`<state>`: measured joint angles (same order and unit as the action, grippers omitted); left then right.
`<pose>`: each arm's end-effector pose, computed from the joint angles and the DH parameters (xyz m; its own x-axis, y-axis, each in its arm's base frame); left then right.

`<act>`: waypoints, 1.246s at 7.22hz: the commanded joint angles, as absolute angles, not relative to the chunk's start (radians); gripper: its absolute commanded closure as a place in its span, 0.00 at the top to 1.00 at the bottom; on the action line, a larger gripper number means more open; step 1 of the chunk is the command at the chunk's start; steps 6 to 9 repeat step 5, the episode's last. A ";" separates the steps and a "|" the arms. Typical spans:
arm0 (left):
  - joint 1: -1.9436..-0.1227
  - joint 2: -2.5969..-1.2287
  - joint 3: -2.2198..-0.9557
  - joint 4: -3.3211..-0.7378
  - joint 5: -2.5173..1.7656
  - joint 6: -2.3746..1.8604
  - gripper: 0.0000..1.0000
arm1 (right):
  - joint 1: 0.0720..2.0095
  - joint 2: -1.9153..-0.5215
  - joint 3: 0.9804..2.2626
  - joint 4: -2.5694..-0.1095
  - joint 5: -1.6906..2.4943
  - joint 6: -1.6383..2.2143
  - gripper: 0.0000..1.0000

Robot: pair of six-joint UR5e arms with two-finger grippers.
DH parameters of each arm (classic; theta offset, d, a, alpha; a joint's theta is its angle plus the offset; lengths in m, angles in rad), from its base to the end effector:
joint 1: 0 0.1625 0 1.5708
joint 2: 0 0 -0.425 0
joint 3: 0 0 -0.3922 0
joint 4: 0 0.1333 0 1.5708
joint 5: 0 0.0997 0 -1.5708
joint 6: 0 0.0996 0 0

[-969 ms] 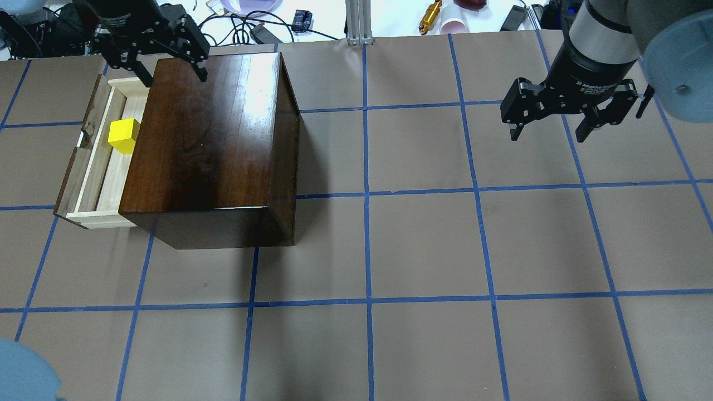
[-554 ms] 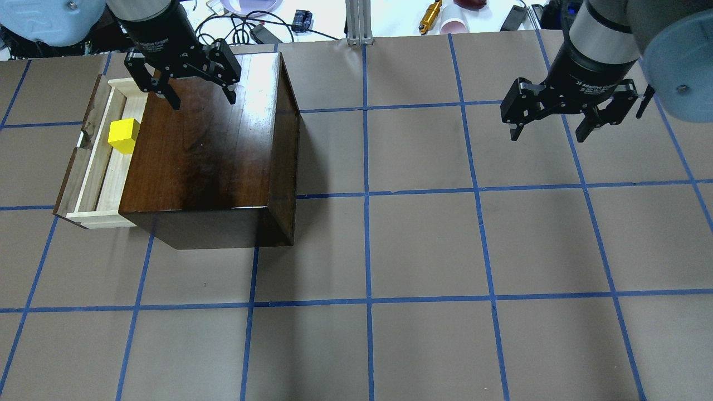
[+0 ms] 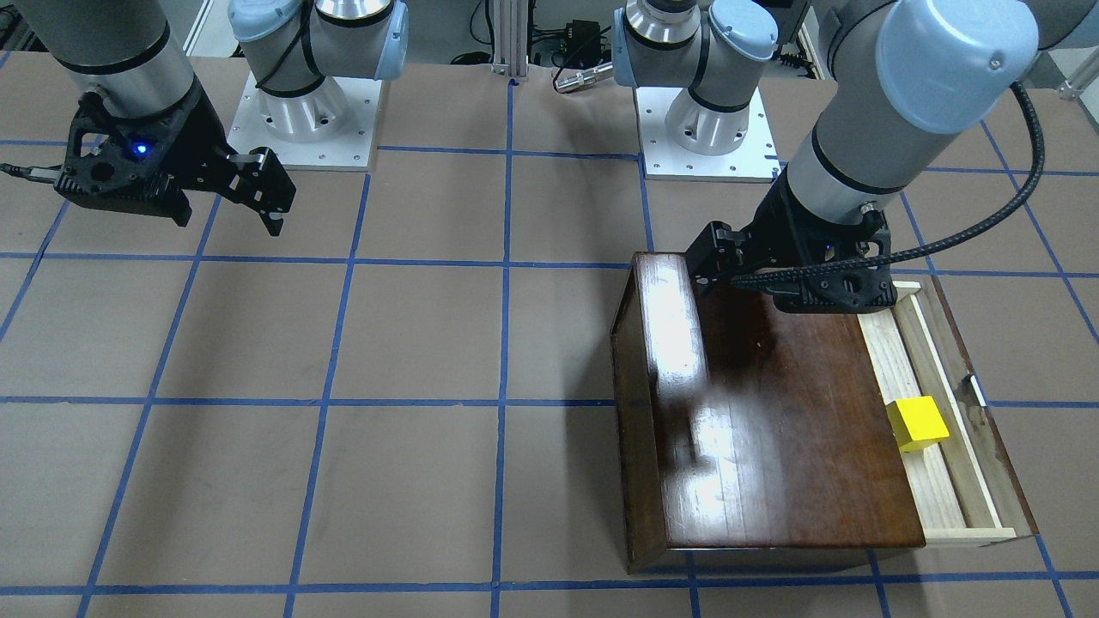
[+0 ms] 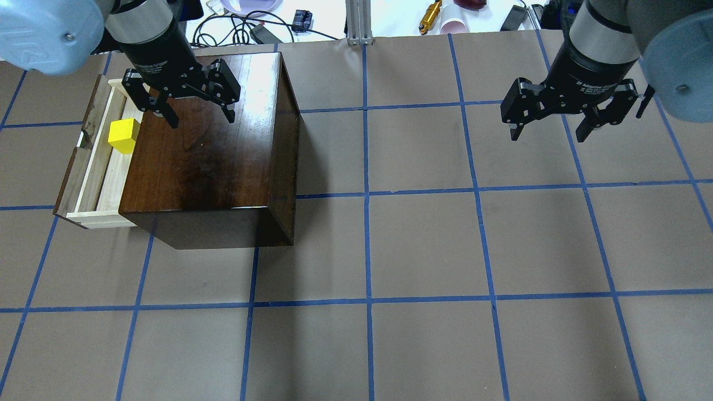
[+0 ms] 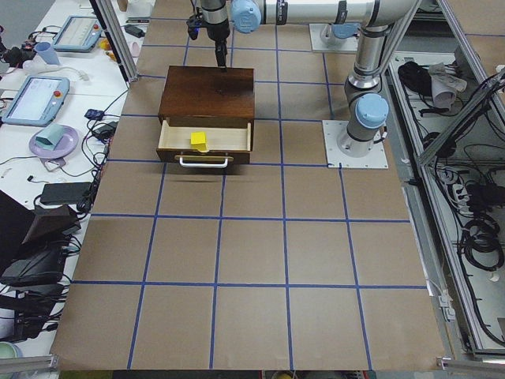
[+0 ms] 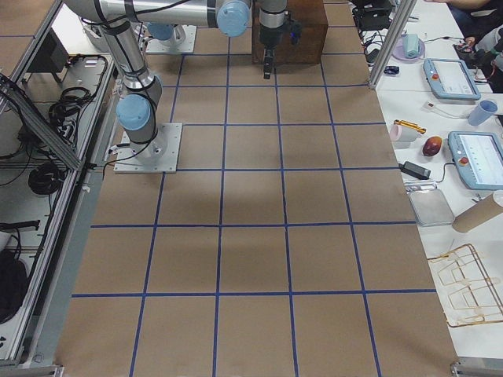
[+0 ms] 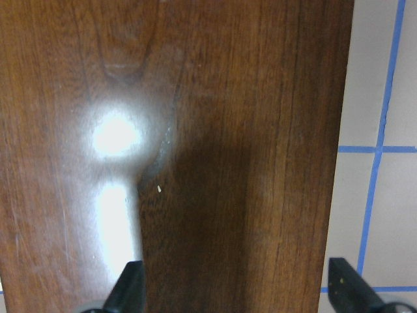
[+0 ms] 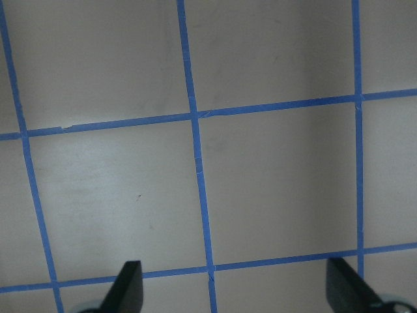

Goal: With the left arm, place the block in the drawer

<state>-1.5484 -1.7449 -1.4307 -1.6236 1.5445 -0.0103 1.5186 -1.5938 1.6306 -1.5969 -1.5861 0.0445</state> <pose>-0.1234 -0.5592 0.4599 -0.9991 -0.0349 0.0253 -0.0326 0.9957 0.0870 0.1065 -0.4870 0.4723 -0.9952 0.0964 0.0158 0.0965 0.9953 0.0100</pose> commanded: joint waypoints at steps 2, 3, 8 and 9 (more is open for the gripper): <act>-1.545 -1.741 -1.434 -1.623 1.545 -0.014 1.00 | 1.519 -1.594 1.631 -1.597 -1.586 0.044 1.00; -1.545 -1.743 -1.436 -1.623 1.543 -0.017 1.00 | 1.519 -1.594 1.632 -1.597 -1.586 0.044 1.00; -1.545 -1.741 -1.437 -1.621 1.545 -0.015 1.00 | 1.519 -1.594 1.631 -1.597 -1.586 0.044 1.00; -1.545 -1.741 -1.437 -1.621 1.545 -0.015 1.00 | 1.519 -1.594 1.631 -1.597 -1.586 0.044 1.00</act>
